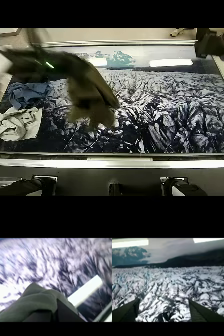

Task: Fold the clothes and pants, and hang the long-sleeved shirts on hangers.

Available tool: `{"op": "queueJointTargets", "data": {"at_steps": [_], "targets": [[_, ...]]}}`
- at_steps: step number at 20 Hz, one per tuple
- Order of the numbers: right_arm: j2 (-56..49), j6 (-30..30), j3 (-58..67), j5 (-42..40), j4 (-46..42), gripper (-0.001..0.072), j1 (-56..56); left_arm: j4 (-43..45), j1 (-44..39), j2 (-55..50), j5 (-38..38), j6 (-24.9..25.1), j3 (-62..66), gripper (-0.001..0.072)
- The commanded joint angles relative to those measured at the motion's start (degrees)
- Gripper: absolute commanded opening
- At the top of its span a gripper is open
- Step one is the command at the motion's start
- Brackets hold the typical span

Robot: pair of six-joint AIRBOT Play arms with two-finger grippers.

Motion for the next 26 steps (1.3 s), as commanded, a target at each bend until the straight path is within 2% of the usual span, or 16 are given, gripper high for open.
{"op": "queueJointTargets", "data": {"at_steps": [1, 2, 3, 4, 5, 8, 11, 13, 15, 17, 21, 23, 26], "targets": [[-0.24, 0.00, -0.04, 13.99, -0.35, 0.0673, 0.04, 4.81, -12.00, -2.62, 8.52, -10.43, -13.27, 0.0021], [-1.07, 0.15, -0.04, 17.29, -0.31, 0.0673, 0.07, 4.74, -13.73, -5.01, 12.33, -14.14, -16.76, 0.0022], [-1.97, 0.11, -0.04, 19.80, -0.31, 0.0675, 0.07, 3.91, -15.08, -7.98, 14.47, -17.05, -18.82, 0.0144], [-3.21, 0.11, -0.04, 21.55, -0.28, 0.0676, 0.07, 0.74, -15.37, -10.86, 13.75, -17.07, -18.60, 0.0642], [-4.61, 0.07, -0.07, 22.40, -0.26, 0.0676, 0.07, -1.68, -14.58, -12.79, 11.52, -16.44, -17.31, 0.0720], [-8.24, -0.04, -4.07, 22.91, 1.99, 0.0676, 0.07, 0.11, -5.75, -13.94, 3.43, -11.43, -10.05, 0.0720], [-9.51, -0.11, -19.54, 18.99, 9.31, 0.0680, 0.07, 0.24, 10.16, -13.92, -7.65, -9.97, -2.21, 0.0719], [-9.49, -1.46, -31.28, 14.19, 16.17, 0.0688, 0.07, 0.28, 19.08, -14.10, -16.63, -7.65, -4.26, 0.0718], [-9.51, -3.23, -41.72, 9.46, 22.12, 0.0695, 0.07, -0.52, 25.24, -13.88, -21.11, -7.10, -12.17, 0.0716], [-9.51, -3.76, -49.13, 5.22, 24.61, 0.0692, 0.07, -5.31, 28.33, -13.66, -18.84, -4.96, -22.43, 0.0716], [-9.49, -3.91, -57.09, 0.90, 26.88, 0.0680, 0.07, -20.52, 25.55, -13.79, -4.76, -0.13, -39.52, 0.0715], [-9.49, -4.55, -57.96, 0.87, 28.52, 0.0677, 0.07, -25.97, 22.23, -14.21, -0.50, 4.04, -43.06, 0.0714], [-9.51, -4.55, -58.03, -0.74, 28.92, 0.0674, 0.07, -26.64, 17.73, -15.72, 2.67, 4.37, -43.25, 0.0713]]}}
